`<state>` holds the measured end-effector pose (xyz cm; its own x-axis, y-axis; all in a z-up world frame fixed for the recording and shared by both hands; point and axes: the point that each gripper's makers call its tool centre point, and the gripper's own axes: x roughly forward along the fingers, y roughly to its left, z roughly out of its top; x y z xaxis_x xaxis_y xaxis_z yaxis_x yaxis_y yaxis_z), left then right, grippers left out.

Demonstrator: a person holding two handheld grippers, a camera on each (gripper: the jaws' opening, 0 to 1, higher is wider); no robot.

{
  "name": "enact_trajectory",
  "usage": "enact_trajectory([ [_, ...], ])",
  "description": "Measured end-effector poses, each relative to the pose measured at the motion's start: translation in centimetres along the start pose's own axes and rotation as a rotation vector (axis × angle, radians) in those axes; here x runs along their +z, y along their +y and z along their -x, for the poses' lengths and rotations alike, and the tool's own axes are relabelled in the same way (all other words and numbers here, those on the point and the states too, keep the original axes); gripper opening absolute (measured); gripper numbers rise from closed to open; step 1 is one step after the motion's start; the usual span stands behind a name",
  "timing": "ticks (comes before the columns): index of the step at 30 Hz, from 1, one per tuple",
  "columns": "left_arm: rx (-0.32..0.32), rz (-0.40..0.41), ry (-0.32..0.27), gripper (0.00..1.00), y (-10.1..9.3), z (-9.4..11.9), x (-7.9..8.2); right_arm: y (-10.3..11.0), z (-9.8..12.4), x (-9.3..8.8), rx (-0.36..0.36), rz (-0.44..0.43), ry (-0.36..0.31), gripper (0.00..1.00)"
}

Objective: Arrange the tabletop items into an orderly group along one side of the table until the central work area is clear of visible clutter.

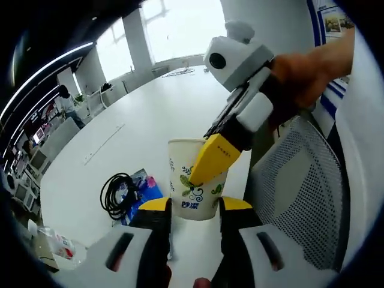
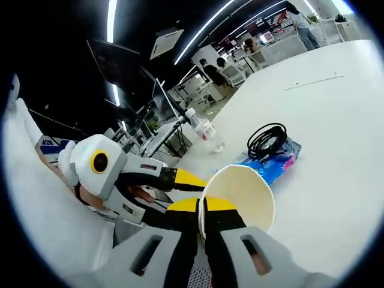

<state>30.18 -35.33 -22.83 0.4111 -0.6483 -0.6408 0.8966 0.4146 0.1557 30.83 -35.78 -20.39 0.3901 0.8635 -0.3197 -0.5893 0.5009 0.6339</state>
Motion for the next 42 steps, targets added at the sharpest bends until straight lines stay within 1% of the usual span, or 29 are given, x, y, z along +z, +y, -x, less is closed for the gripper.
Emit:
enact_trajectory([
  [2,0.015,0.028,0.002,0.30,0.4,0.2,-0.4,-0.1,0.0,0.2,-0.001,0.004,-0.007,0.00],
  [4,0.016,0.087,0.000,0.33,0.6,0.4,-0.7,-0.2,0.1,0.5,-0.004,0.007,-0.018,0.00],
  [5,0.019,0.141,-0.004,0.34,0.8,0.5,-1.0,-0.2,0.2,0.7,-0.006,0.009,-0.028,0.00],
  [9,0.056,0.205,-0.005,0.34,1.9,1.0,-1.9,-0.5,0.5,1.2,-0.016,0.007,-0.046,0.00],
  [11,0.077,0.271,-0.016,0.34,2.6,1.4,-2.3,-0.6,0.6,1.3,-0.019,0.005,-0.053,0.00],
  [12,0.098,0.303,-0.019,0.34,3.2,1.6,-2.6,-0.8,0.7,1.3,-0.021,0.003,-0.054,0.00],
  [16,0.154,0.372,-0.025,0.33,5.0,2.4,-3.8,-1.1,0.9,1.2,-0.028,0.000,-0.051,0.00],
  [21,0.204,0.432,-0.034,0.33,6.6,3.2,-4.7,-1.5,1.1,1.3,-0.042,0.002,-0.051,0.00],
  [26,0.248,0.488,-0.040,0.33,7.8,3.7,-5.7,-2.1,1.1,1.6,-0.057,0.007,-0.053,0.00],
  [31,0.295,0.550,-0.050,0.33,9.1,4.6,-6.8,-2.5,0.8,1.6,-0.059,0.007,-0.035,0.00],
  [35,0.325,0.577,-0.052,0.33,9.8,5.2,-7.6,-2.7,0.4,1.9,-0.058,0.013,-0.022,0.00],
  [37,0.347,0.604,-0.058,0.33,10.4,5.7,-8.1,-2.7,0.2,2.1,-0.056,0.014,-0.018,0.00],
  [42,0.390,0.643,-0.067,0.32,11.3,6.8,-9.1,-2.7,-0.6,2.6,-0.048,0.038,0.013,0.00],
])
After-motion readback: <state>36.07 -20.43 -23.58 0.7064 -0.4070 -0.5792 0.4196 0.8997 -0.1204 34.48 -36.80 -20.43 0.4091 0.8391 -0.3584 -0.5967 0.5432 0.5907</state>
